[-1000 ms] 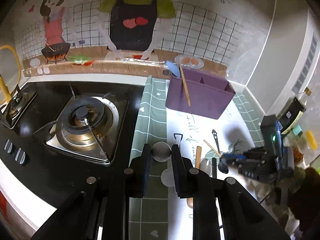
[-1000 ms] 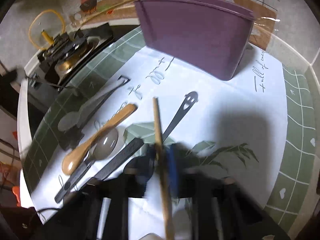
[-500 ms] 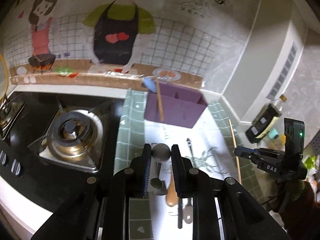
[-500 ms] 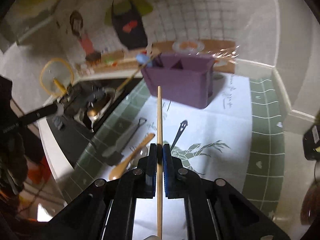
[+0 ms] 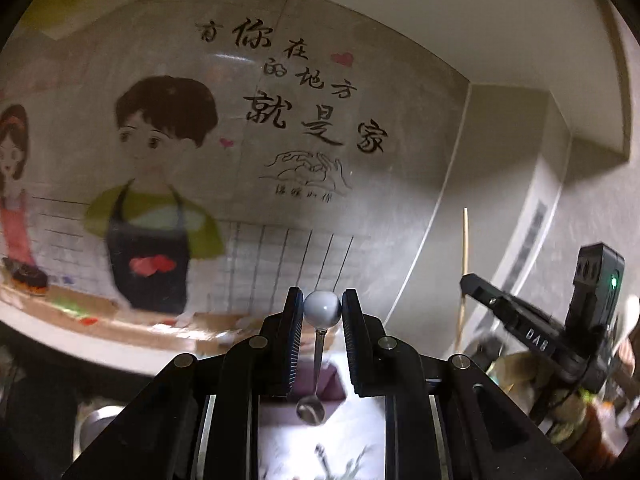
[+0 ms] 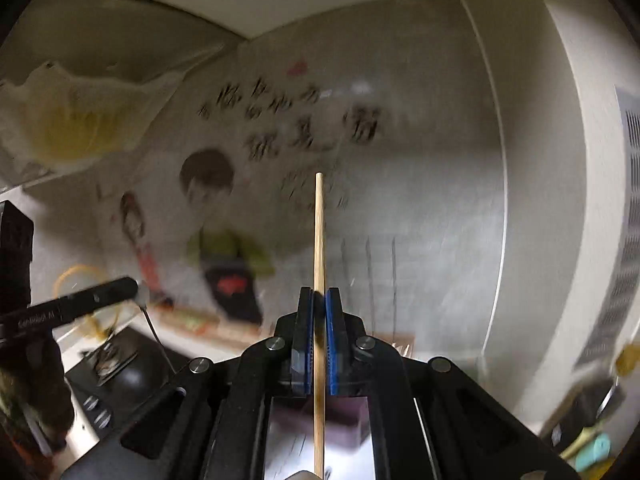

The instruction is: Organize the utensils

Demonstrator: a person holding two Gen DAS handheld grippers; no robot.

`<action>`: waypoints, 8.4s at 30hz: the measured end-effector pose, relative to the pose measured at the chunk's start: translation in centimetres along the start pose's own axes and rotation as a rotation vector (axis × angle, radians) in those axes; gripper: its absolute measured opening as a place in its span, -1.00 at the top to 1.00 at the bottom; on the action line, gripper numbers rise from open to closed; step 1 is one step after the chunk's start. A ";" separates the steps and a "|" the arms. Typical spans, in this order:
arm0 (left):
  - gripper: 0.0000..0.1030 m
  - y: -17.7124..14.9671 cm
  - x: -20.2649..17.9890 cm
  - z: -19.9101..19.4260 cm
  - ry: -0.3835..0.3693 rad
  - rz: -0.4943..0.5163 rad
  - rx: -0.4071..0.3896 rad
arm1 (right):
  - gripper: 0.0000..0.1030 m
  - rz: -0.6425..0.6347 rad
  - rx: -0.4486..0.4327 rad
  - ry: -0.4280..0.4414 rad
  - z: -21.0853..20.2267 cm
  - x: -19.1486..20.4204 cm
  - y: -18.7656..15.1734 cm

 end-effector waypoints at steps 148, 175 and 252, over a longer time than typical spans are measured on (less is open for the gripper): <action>0.38 -29.9 -0.4 0.5 0.128 -0.042 0.401 | 0.49 -0.007 0.480 0.009 -4.7 -2.6 -25.7; 0.39 -0.8 4.3 10.7 -0.008 -0.063 0.004 | 0.49 -0.080 0.339 0.036 6.4 2.0 -4.0; 0.00 -36.4 7.5 -2.4 0.228 -0.240 0.513 | 0.79 -0.120 0.850 -0.008 3.1 2.9 -39.6</action>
Point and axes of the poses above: each gripper's, at about its wrist camera, not at the fingertips, and z roughly the way its jaws point, x to its left, y to its top, the point moved 10 cm from there along z, roughly the way its jaws point, and after that the axes turned 3 degrees about z, right-handed, at the moved point
